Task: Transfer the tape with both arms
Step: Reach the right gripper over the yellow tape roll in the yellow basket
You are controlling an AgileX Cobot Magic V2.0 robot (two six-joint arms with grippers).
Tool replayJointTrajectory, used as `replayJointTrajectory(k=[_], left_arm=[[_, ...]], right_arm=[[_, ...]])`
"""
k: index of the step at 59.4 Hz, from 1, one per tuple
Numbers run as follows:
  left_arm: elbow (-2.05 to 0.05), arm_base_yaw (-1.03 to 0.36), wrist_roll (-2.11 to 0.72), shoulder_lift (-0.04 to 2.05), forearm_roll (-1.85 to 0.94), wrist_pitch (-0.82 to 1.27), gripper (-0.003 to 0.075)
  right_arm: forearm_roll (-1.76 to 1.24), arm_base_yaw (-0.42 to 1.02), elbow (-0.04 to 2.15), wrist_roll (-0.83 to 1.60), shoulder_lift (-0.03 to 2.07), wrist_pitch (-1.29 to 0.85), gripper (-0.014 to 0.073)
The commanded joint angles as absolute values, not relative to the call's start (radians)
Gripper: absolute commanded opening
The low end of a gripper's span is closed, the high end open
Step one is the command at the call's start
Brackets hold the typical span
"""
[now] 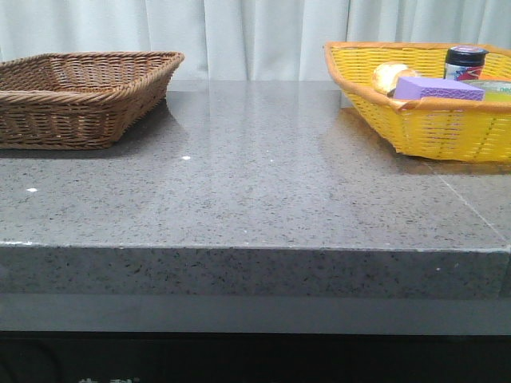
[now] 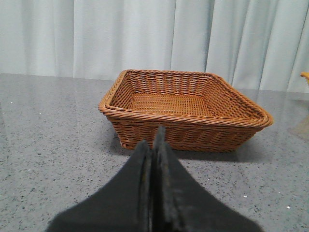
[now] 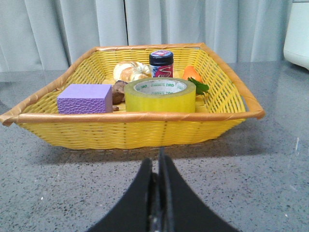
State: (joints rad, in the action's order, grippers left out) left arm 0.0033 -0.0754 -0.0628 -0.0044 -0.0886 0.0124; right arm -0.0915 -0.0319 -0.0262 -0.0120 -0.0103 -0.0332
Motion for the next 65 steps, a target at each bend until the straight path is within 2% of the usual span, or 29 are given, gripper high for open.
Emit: replayJointTrajectory(k=[1, 33, 43, 56, 65], left_arm=[[0.01, -0.073, -0.061, -0.021, -0.093, -0.067, -0.002], [0.01, -0.073, -0.061, -0.021, -0.093, -0.072, -0.002], [-0.008, -0.073, -0.059, -0.021, -0.093, -0.144, -0.002], [-0.205, -0.073, -0.059, -0.006, -0.093, 0.0, -0.002], [-0.403, -0.073, -0.059, 0.068, -0.093, 0.131, -0.002]], right_arm=[[-0.084, -0.04, -0.02, -0.011, -0.034, 0.044, -0.0068], [-0.084, -0.04, -0.02, -0.011, -0.033, 0.051, -0.0068], [-0.084, -0.04, -0.012, -0.011, -0.033, 0.045, -0.0068], [-0.084, -0.04, 0.131, -0.011, -0.032, -0.086, -0.0068], [-0.081, -0.04, 0.317, -0.01, 0.003, -0.229, -0.0068]])
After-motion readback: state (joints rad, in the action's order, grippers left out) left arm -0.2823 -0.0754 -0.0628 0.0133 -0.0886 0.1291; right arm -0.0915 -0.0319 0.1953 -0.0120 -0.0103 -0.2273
